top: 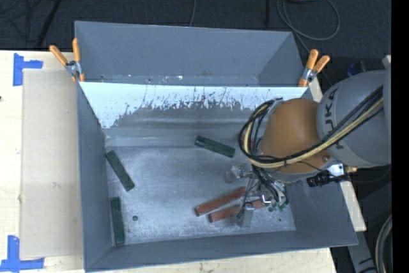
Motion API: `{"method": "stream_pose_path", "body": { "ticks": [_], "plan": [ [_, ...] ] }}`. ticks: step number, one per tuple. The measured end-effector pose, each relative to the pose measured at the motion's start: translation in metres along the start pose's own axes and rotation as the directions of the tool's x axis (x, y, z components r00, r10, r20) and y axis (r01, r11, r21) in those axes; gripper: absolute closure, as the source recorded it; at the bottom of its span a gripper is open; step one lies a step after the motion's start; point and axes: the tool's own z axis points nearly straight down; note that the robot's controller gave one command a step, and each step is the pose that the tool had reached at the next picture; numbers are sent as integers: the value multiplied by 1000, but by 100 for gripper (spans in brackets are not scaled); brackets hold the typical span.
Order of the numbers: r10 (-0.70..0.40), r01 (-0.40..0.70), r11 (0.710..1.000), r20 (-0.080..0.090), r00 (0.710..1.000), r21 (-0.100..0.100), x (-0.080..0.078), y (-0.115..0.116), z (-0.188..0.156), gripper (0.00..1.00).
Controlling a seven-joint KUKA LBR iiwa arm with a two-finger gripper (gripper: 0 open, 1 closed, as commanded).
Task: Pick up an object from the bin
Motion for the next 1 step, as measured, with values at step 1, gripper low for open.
{"method": "stream_pose_path", "body": {
  "ticks": [1],
  "plan": [
    [-4,4,1000,-2,1000,-1,-1,2,-4,100]
  ]
}}
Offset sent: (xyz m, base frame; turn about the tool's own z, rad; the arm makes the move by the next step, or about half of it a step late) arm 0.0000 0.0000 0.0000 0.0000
